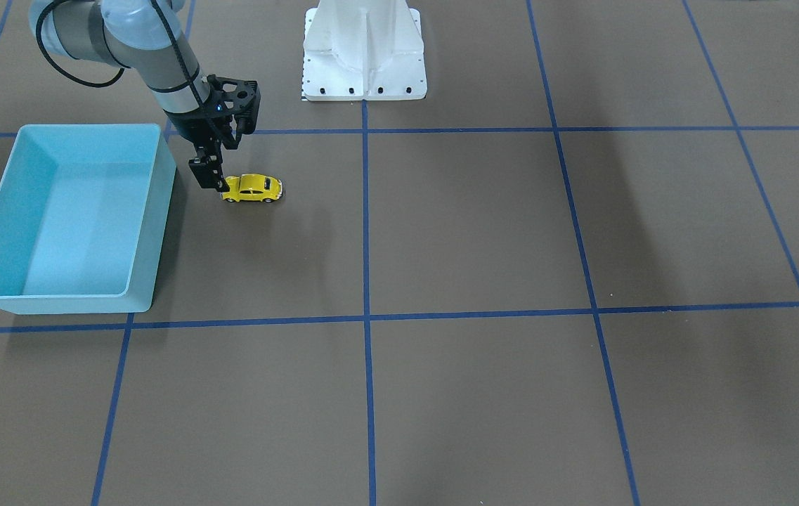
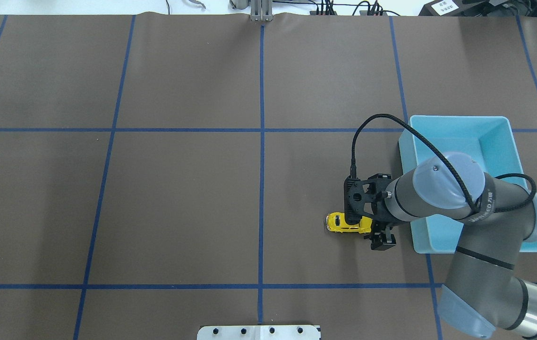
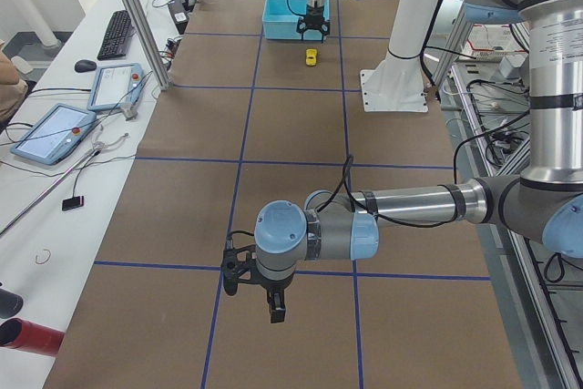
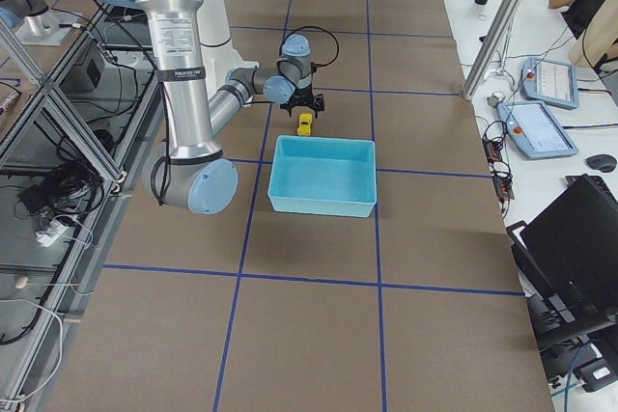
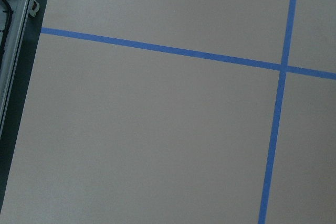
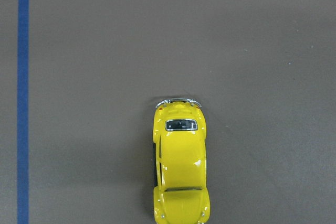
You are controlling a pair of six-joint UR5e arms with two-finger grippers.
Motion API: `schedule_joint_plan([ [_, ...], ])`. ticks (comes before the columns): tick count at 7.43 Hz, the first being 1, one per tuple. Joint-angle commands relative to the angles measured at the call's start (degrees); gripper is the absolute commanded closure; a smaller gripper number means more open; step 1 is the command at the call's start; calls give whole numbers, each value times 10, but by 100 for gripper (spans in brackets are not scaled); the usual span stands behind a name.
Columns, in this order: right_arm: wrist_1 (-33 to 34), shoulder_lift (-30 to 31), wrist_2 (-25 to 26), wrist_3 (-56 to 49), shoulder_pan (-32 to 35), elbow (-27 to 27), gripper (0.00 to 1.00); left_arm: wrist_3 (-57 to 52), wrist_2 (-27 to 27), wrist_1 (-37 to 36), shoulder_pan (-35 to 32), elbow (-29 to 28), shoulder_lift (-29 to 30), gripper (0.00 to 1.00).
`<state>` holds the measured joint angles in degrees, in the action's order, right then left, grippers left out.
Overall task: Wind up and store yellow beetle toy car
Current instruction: 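Move the right gripper down over the yellow car and grasp it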
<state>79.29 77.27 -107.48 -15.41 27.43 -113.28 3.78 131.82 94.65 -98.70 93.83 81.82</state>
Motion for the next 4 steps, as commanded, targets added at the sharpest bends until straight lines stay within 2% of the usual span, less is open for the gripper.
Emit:
schedule_joint_plan([
  [1,1,-28,3,1,-3,32,0,1,0,0,0,-1,0,0],
  [4,-1,-35,11,2,-11,52,0,0,0,0,0,-1,0,0],
])
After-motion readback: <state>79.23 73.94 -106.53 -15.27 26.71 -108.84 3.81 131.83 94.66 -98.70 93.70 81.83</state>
